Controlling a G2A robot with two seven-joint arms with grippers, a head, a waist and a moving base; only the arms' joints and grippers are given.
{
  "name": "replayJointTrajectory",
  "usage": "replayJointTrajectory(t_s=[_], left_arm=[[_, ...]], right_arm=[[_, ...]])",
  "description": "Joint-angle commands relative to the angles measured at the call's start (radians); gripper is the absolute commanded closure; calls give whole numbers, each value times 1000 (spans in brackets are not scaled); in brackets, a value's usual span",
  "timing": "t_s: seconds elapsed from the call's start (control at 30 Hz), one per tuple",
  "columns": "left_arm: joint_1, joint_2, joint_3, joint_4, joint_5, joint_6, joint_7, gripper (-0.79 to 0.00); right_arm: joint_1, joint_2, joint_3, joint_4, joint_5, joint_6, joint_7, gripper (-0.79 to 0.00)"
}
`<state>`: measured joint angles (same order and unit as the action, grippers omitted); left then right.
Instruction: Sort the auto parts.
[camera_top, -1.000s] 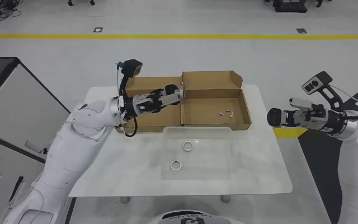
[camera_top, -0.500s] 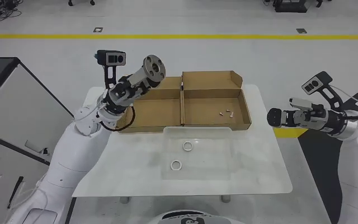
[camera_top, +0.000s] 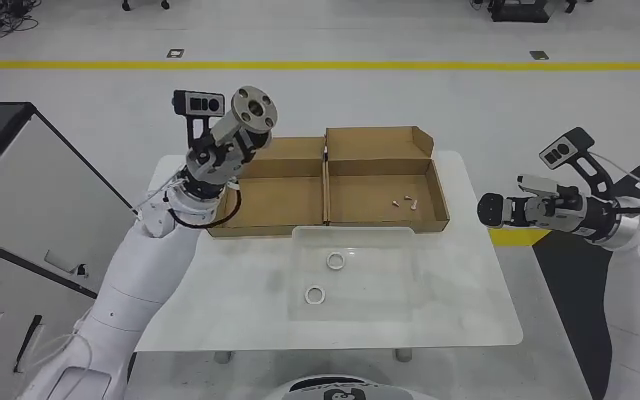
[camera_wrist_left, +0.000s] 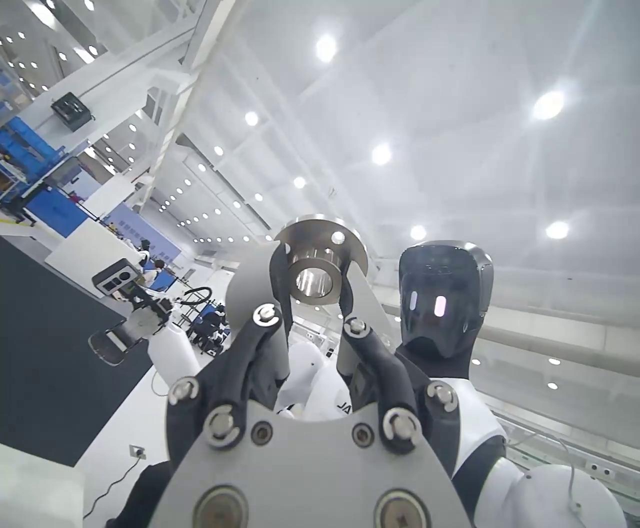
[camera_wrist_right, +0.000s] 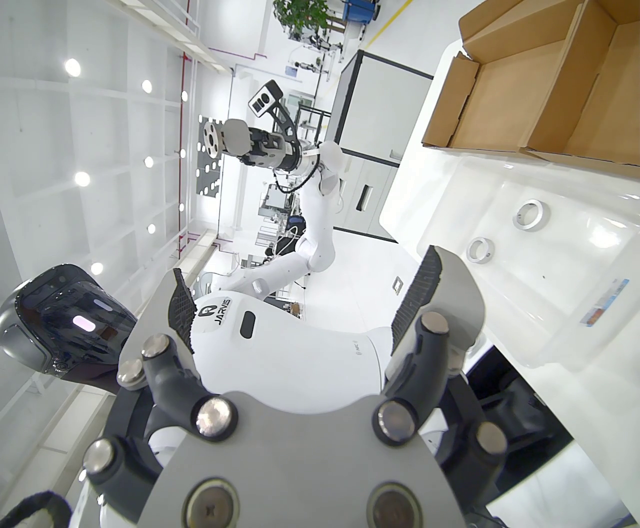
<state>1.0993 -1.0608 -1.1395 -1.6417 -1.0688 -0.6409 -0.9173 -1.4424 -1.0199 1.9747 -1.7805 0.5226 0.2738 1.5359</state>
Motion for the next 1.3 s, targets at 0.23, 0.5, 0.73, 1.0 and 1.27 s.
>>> replayJointTrajectory(t_s=[0.23,0.5,0.73,1.0,1.27], left_arm=[[5,0,-35,6,283,17,51,0],[39,-4,-44,-51,374,15,91,0],[60,-17,-40,-70,127,-23,22,0],[66,-33,-56,-60,-97,-32,-72,0],[71,-48,-73,-34,-185,-26,-141,0]], right_arm=[[0,0,0,0,0,0,0,-785],[0,0,0,0,0,0,0,-785],[0,0,0,0,0,0,0,-785],[0,0,0,0,0,0,0,-785],[0,0,0,0,0,0,0,-785]])
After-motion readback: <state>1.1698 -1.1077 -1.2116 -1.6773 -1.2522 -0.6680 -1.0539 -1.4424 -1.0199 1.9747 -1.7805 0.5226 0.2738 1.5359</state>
